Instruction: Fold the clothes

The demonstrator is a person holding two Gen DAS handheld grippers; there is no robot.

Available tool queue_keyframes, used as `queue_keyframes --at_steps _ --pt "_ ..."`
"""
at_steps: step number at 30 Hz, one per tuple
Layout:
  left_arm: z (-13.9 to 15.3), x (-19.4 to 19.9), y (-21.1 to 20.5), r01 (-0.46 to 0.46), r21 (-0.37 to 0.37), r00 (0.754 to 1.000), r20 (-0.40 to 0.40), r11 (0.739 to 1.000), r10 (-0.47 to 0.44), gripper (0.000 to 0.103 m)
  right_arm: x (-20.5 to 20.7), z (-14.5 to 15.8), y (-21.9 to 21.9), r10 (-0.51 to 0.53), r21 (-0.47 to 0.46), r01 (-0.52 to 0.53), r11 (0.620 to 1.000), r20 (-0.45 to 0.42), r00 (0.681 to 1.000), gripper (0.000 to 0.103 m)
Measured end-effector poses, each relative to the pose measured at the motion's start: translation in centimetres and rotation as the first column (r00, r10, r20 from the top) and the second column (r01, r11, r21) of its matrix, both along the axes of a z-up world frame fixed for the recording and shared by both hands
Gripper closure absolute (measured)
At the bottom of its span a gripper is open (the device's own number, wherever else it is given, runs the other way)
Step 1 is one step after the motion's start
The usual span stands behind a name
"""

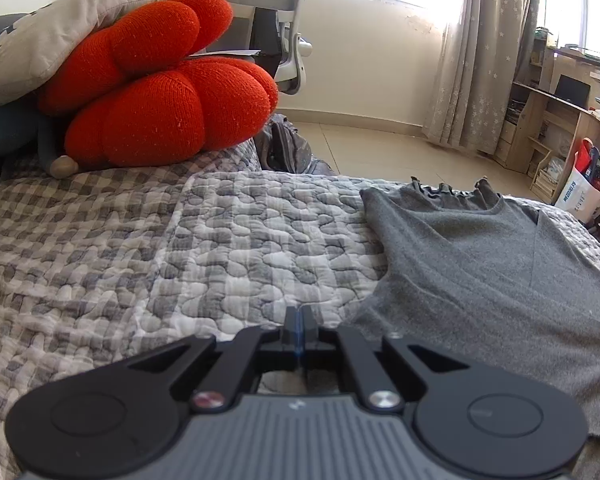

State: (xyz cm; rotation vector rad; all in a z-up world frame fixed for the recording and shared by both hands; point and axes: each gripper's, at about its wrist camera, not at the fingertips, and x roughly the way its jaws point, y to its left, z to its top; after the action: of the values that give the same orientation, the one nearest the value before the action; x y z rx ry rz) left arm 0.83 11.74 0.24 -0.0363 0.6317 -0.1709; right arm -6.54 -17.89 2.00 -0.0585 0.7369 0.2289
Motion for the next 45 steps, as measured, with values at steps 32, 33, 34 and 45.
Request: queue_keyframes --at_steps 32,33,34,45 --pt "-0.3 -13.7 -1.5 0.121 -0.010 0.992 -0.021 0.993 -0.121 0.094 -9.5 -1.9 -2.0 0.048 0.048 -0.055 0.997 0.143 0.989 0.057" --pt "-0.4 -13.9 -1.3 0.113 -0.011 0.993 -0.024 0.994 -0.113 0.094 -9.7 -2.0 -2.1 0.041 0.054 -0.050 0.997 0.143 0.989 0.056" --pt "-0.4 -14.3 -1.1 0.110 -0.008 0.994 -0.023 0.994 -0.110 0.094 -9.9 -2.0 -2.4 0.031 0.065 -0.041 0.997 0.142 0.989 0.055" --pt "-0.4 -18.0 1.5 0.075 -0.031 0.997 -0.031 0.997 -0.076 0.094 -12.8 -2.3 -4.0 0.001 0.089 -0.016 0.996 0.159 0.987 0.054"
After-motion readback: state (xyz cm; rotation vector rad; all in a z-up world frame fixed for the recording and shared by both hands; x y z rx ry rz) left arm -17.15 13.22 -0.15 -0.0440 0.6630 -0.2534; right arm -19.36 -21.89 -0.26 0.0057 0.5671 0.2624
